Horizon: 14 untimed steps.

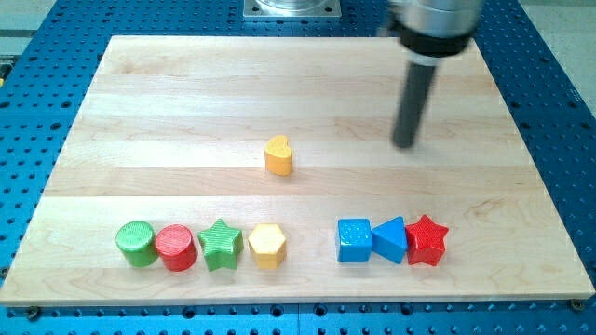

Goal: Move the hexagon and red star towards the heart

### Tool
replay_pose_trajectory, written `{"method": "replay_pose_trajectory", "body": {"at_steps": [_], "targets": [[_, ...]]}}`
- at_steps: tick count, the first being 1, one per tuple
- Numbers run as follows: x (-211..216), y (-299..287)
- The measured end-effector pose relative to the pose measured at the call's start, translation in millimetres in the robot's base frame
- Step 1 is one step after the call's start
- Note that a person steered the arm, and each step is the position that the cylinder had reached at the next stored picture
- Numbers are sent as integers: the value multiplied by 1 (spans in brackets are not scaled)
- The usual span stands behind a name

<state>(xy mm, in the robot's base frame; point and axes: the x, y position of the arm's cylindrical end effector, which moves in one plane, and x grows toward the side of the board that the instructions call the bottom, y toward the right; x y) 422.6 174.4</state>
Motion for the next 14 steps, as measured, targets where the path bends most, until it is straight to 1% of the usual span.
{"method": "replay_pose_trajectory", "body": {"at_steps": [1,2,3,4,5,6,7,8,9,10,13,14], "targets": [[64,74],[133,43],[133,-21],[144,-68],[149,3],[157,39],[195,22],[196,17],[196,-17],[196,-66],[195,-140],[168,-191]]}}
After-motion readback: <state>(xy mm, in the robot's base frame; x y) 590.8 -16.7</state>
